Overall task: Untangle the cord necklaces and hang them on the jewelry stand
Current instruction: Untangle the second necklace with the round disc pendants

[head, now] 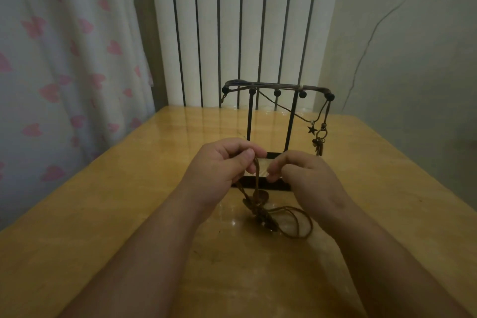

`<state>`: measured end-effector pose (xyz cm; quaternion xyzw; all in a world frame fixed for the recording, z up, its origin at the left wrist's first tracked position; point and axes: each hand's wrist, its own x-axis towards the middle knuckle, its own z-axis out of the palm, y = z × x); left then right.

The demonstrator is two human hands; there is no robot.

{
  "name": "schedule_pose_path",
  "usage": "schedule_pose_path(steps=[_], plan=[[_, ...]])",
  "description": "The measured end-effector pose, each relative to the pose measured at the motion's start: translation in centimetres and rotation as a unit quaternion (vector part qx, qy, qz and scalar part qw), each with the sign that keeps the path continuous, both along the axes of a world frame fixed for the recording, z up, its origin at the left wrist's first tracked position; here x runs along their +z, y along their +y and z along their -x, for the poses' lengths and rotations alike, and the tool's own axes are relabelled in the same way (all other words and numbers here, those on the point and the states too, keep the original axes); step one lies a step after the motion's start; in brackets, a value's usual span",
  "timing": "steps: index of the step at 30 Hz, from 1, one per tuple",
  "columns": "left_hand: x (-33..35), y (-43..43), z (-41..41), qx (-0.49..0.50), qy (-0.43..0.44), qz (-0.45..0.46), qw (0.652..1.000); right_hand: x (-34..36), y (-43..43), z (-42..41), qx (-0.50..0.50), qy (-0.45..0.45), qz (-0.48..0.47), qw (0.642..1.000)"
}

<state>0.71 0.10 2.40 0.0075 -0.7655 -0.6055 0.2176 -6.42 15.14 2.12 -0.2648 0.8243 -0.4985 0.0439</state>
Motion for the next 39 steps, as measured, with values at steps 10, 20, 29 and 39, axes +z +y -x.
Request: schedule_pose_path(steps=[10, 20, 29, 39], plan=[[-0.3, -0.1, 0.5, 0.089, -0.012, 0.004, 0.996, 1.3, -0.6, -0.1, 0.083, -0.090, -0.065, 0.990], [-0.5, -0.8, 0.7, 0.137, -0.126, 0.061, 0.981, 0.7, 1.0, 0.9, -0.057, -0.143, 0.154, 0.976], [-0.8, -1.1, 0.8, 0.119, -0.235, 0.320, 0.910, 0.9, 1.1, 0.9, -0.162, -0.054, 0.194, 0.966], [0.2, -0.9, 0.0, -0.102, -0.067, -0.172, 0.978, 0.3, 0.8, 0.6, -0.138, -0.001, 0.105, 0.985]])
